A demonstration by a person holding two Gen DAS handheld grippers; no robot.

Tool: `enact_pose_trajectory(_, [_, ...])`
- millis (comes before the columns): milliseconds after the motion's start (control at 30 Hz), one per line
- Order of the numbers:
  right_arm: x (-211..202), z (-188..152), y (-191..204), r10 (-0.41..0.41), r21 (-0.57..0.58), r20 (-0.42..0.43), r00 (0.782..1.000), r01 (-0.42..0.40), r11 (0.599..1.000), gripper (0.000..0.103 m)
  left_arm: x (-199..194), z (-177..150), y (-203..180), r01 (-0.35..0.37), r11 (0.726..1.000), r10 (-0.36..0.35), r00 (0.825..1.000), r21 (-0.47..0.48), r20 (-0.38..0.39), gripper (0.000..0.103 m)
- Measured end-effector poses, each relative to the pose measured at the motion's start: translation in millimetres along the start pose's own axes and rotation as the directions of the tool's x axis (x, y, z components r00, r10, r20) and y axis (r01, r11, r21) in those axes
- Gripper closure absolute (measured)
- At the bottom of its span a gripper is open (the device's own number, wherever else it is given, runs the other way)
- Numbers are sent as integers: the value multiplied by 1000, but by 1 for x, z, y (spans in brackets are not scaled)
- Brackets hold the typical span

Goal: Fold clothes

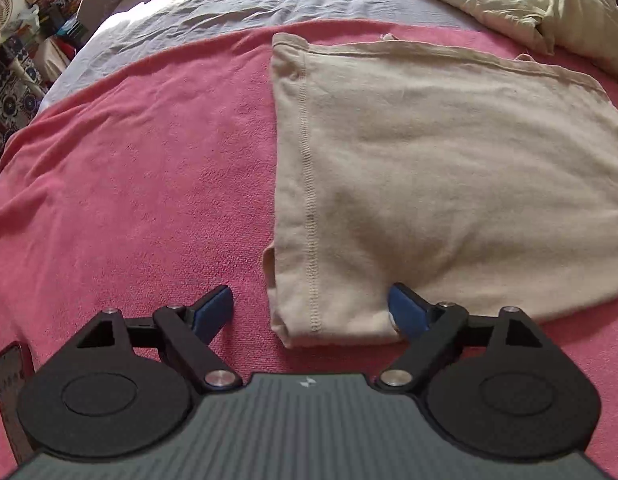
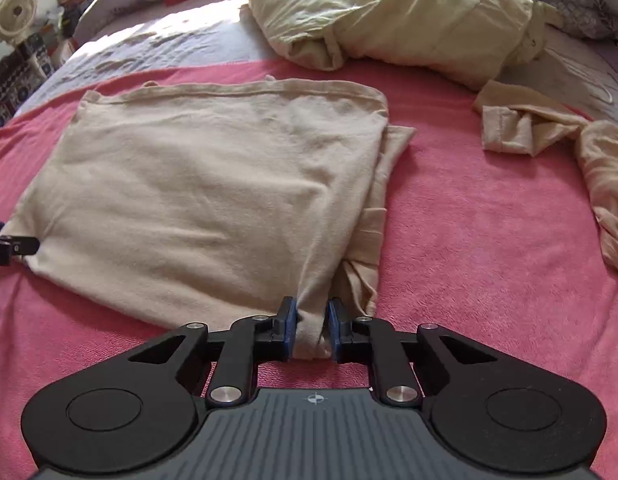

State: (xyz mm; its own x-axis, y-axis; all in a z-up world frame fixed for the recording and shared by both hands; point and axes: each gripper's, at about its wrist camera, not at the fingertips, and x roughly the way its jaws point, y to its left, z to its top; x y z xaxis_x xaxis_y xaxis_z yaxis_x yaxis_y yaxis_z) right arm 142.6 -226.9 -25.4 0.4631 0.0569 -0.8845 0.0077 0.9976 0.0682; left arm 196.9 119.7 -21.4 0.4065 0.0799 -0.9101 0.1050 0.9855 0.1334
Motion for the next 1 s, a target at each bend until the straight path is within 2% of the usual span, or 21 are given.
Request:
enact_pose_trajectory(33, [-5,-1,-2,-22,-4,5,1000,22,1000,70,-1,-2,1,-8,1000,8,1000,9,3,15])
enact_pose_trajectory(100, [-16,-3,-3,-43,-43,25,999,44,998,71,-4,-5,1,-23,999,23,1000,29,11,13])
enact_pose_trajectory(233, [-23,-4,-3,72,-70,28,997,-70,995,71,-2,-6,2,-35,999,35,999,6,11,9])
enact_pose_trajectory(433, [-4,5,1,150,-33,37,988,-148,988,71,-2,-4,1,-55,998,55,998,-7,2,7])
enact_pose_trajectory(500, [-2,10,1,156,-37,66,986,-154,987,70,-3,-2,0,-61,998,61,998,-6,-2,8])
enact_pose_trajectory(567, [1,15,-3,166,-26,94,982,-164,986,66,-13,3,-6,-68,998,68,998,17,16,18])
enact_pose_trajectory(633, [6,19,-10,189,11,113,975,-192,981,64,-26,7,-11,-44,999,42,997,28,58,20])
enact_pose_trajectory(700, [15,22,-19,228,70,123,966,-238,969,64,-37,14,-18,18,1000,-21,995,26,96,20])
enact_pose_trajectory(800, [25,21,-27,333,155,123,935,-350,924,63,-42,22,-34,71,997,-74,989,23,127,20])
enact_pose_trajectory(900, [26,18,-35,468,215,170,867,-496,841,63,-29,26,-50,41,999,-44,992,32,115,20])
enact_pose_trajectory(1000, [36,21,-50,519,254,234,822,-567,784,60,-16,28,-51,9,1000,-9,996,2,87,20])
